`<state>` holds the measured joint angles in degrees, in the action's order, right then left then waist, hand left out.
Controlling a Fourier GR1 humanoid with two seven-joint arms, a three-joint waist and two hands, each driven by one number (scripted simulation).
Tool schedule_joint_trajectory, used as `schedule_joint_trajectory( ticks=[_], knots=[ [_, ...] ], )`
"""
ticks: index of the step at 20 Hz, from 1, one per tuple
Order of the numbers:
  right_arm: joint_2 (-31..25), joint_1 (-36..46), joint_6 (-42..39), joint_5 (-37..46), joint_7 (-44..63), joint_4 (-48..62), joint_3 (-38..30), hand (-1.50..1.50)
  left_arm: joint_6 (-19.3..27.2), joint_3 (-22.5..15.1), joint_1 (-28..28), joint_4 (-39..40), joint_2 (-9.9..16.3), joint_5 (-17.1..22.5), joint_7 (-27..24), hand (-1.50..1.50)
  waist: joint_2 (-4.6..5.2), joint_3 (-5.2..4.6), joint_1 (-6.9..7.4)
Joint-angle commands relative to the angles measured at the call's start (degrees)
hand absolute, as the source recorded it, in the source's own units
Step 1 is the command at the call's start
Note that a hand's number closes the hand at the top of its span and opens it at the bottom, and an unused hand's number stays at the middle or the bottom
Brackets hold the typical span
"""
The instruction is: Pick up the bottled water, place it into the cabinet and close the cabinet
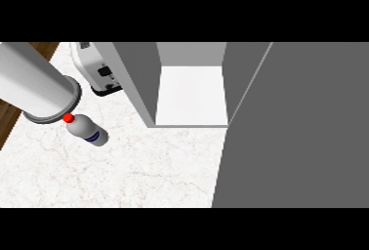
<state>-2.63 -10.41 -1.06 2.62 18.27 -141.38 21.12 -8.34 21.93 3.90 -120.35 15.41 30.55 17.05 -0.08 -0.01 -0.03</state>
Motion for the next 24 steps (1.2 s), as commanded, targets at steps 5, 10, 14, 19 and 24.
schedule_joint_trajectory(
  ticks=[5,10,14,19,24],
  knots=[
    [0.25,-0.53,3.47,7.39,4.66,-5.79,6.76,-1.5,-5.74,-0.24,1.17,7.59,0.4,-4.94,-4.36,-1.5,-0.01,-0.04,-0.32],
    [-1.51,-0.88,3.92,5.87,6.14,-7.85,6.65,-1.5,-6.61,-0.05,-1.32,14.61,0.3,-7.74,-8.07,-1.5,0.02,-0.04,-0.38],
    [-1.88,1.48,4.47,5.99,5.53,-6.14,5.25,-1.5,-2.16,-5.09,-1.71,15.26,-4.5,-14.97,-9.65,-1.5,0.04,-0.02,-0.36],
    [-1.06,-1.08,7.89,12.71,5.05,-7.1,13.54,-1.5,-4.46,-1.84,-3.88,25.25,-2.35,-14.09,-13.63,-1.5,-0.11,-0.06,-0.68],
    [-4.04,1.27,5.94,5.05,3.99,-5.13,5.58,-1.5,-7.38,-0.24,-9.65,39.15,1.66,-15.75,-17.75,-1.5,0.14,-0.03,-0.72]
  ],
)
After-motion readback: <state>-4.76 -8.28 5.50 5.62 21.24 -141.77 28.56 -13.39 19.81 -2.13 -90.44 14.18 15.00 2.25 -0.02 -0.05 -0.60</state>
